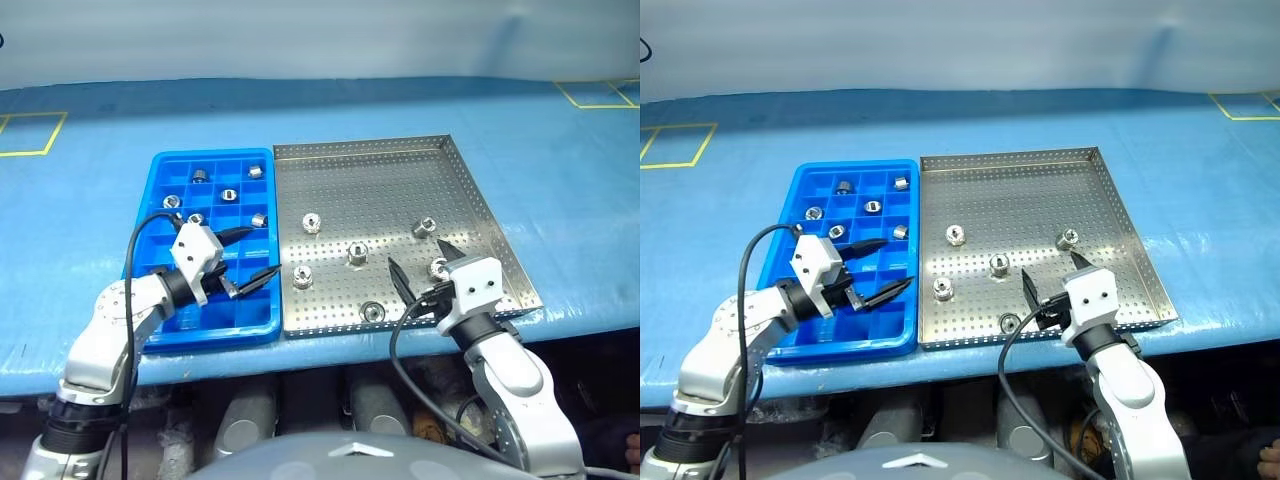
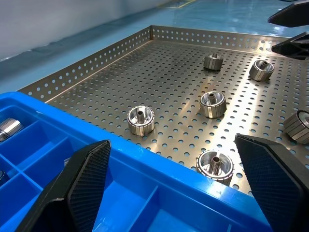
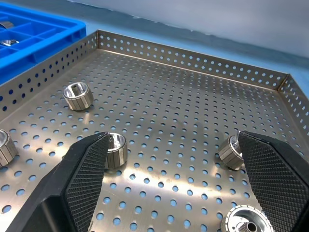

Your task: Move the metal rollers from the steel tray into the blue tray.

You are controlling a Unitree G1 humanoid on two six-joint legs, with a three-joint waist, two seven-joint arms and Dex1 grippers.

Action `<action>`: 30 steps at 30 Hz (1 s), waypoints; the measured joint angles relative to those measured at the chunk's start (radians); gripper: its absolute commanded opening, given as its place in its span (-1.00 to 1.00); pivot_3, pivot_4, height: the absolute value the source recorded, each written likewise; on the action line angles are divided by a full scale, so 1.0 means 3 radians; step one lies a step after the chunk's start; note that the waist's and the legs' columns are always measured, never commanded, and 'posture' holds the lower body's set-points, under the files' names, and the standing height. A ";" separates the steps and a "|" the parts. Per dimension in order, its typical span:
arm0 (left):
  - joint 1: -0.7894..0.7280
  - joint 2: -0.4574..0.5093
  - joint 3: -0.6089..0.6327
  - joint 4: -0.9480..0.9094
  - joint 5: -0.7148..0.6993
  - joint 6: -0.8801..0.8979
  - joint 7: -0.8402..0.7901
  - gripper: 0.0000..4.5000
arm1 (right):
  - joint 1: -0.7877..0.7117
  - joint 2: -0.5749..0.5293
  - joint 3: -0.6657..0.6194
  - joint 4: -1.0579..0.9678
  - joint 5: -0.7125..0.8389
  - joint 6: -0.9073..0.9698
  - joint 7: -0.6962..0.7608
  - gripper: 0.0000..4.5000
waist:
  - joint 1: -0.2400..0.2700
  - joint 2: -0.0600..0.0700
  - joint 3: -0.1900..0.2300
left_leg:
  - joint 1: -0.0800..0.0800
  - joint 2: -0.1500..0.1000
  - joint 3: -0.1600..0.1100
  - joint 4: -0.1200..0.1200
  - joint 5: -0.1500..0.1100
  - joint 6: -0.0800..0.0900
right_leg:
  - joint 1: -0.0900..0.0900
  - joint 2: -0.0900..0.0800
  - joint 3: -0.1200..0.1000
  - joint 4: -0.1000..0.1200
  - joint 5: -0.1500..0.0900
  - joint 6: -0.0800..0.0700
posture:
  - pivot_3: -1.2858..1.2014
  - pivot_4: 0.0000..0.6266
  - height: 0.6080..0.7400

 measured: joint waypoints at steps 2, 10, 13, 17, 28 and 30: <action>-0.0151 -0.0060 0.0013 -0.0002 0.0000 0.0026 0.0114 1.00 | -0.0016 0.0010 -0.0001 -0.0010 0.0009 0.0096 -0.0010 0.99 | 0.0014 0.0000 0.0000 | 0.0000 0.0000 -0.0002 0.0003 0.0000 0.0000 | 0.0002 0.0001 -0.0002 0.0001 0.0000 0.0001 | -0.02 -0.52 1.00; -0.1269 -0.0085 -0.0071 0.0106 -0.0232 0.0403 0.0061 1.00 | -0.0255 0.0053 0.0035 -0.0273 0.0177 0.0750 -0.0049 0.99 | 0.0021 0.0000 0.0000 | 0.0005 -0.0003 -0.0004 0.0014 0.0000 0.0003 | 0.0016 0.0016 -0.0003 0.0000 0.0003 0.0005 | -0.02 -0.52 1.00; -0.1673 0.0016 -0.0318 0.0447 -0.0189 0.0572 -0.0184 1.00 | -0.0357 0.0015 0.0054 -0.0373 0.0291 0.1023 -0.0027 0.99 | 0.0008 0.0001 0.0000 | 0.0010 -0.0003 -0.0006 0.0013 0.0000 0.0004 | 0.0022 0.0019 -0.0003 -0.0002 0.0002 0.0005 | -0.02 -0.52 1.00; -0.2381 0.0073 -0.0993 0.1304 0.0269 0.0616 -0.0604 1.00 | -0.0513 -0.0037 0.0067 -0.0444 0.0380 0.1306 -0.0013 0.99 | 0.0005 0.0000 0.0001 | 0.0008 -0.0005 -0.0008 0.0017 0.0000 0.0005 | 0.0023 0.0023 -0.0004 -0.0003 0.0003 0.0006 | -0.04 -0.52 1.00; -0.3569 -0.0626 -0.1784 0.3653 0.1293 -0.0256 -0.1170 1.00 | -0.0452 -0.0020 0.0115 -0.0597 0.0388 0.1420 -0.0195 0.99 | -0.0070 0.0000 0.0002 | -0.0001 -0.0006 -0.0001 0.0015 -0.0010 0.0021 | 0.0017 0.0020 0.0001 -0.0008 0.0010 0.0033 | -0.11 -0.52 1.00; -0.3611 -0.0697 -0.1821 0.3891 0.1406 -0.0384 -0.1226 1.00 | -0.0440 -0.0013 0.0125 -0.0600 0.0385 0.1418 -0.0219 0.99 | -0.0117 0.0000 0.0002 | -0.0003 -0.0006 0.0001 0.0015 -0.0012 0.0024 | 0.0014 0.0018 0.0003 -0.0009 0.0010 0.0034 | -0.11 -0.52 1.00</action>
